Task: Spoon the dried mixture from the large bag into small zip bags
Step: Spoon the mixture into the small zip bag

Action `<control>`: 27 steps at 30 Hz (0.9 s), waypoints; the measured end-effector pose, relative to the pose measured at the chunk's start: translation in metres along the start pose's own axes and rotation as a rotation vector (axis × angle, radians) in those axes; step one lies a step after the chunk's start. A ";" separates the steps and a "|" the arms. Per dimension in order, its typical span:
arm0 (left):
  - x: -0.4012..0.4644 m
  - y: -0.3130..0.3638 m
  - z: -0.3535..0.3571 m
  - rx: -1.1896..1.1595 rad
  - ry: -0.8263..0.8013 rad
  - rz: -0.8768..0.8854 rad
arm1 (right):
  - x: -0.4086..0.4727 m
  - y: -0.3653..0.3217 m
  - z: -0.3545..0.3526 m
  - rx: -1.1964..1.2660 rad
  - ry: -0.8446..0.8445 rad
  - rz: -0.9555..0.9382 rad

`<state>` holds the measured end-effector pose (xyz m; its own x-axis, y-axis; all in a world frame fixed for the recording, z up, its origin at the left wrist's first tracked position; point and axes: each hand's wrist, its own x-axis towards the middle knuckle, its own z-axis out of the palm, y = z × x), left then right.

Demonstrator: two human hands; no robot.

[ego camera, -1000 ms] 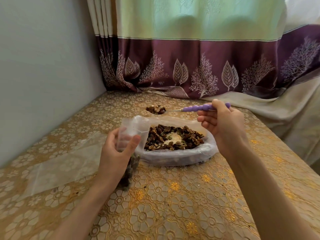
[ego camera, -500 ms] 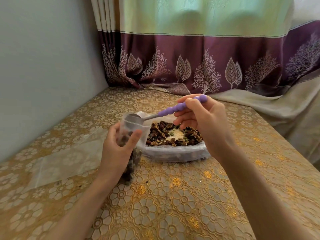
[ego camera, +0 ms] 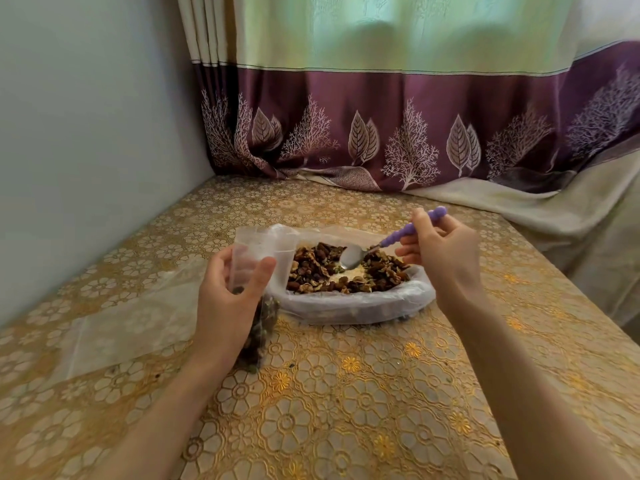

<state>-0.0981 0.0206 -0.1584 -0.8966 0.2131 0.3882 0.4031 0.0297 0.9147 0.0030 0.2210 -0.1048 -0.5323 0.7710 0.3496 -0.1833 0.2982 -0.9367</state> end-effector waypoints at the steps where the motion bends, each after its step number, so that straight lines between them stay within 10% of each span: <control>1: 0.000 0.000 0.000 -0.002 0.000 -0.004 | 0.002 0.003 -0.002 -0.027 0.013 0.001; 27: 0.000 0.001 0.000 -0.027 -0.037 0.000 | 0.011 0.022 -0.019 -0.038 -0.107 0.210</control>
<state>-0.0978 0.0201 -0.1579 -0.8892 0.2487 0.3841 0.3973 0.0031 0.9177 0.0086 0.2465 -0.1208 -0.6401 0.7552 0.1413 -0.0288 0.1602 -0.9867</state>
